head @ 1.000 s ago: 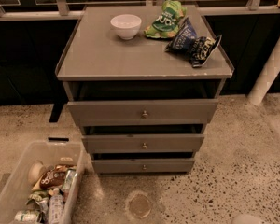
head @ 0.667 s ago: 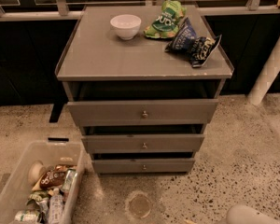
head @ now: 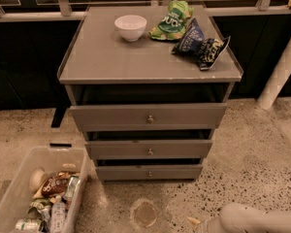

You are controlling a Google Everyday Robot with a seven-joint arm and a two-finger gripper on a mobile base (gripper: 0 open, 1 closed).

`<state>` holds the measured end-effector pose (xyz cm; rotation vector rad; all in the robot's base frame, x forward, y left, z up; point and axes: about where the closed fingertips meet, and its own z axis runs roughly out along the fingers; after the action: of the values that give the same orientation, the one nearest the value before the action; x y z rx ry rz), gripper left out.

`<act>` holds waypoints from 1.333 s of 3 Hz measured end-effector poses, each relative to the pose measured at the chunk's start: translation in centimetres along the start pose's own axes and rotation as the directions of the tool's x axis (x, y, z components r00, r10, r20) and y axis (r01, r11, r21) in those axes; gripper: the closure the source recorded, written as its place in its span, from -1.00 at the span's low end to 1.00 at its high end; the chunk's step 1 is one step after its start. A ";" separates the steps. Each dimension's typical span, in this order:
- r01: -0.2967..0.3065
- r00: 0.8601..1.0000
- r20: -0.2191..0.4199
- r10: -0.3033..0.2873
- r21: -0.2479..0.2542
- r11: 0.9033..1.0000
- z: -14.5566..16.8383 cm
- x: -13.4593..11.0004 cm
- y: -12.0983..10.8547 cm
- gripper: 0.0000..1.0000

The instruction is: Open bottom drawer

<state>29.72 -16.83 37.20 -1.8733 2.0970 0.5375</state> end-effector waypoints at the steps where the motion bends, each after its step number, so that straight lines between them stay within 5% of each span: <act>1: 0.077 0.996 0.033 -0.080 0.068 0.995 -1.2 -1.4 -3.6 -1.00; 2: 0.165 0.980 0.078 -0.181 0.172 0.971 -3.0 -4.1 -9.4 -1.00; 3: 0.212 0.972 0.047 -0.231 0.252 0.944 -4.5 -6.6 -15.3 -1.00; 4: 0.212 0.972 0.047 -0.231 0.252 0.944 -4.5 -6.6 -15.3 -1.00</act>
Offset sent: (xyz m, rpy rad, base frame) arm 0.1846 0.0257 0.0737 0.1369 -0.4249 0.1144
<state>45.84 -14.38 42.80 -1.8792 1.7814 0.2771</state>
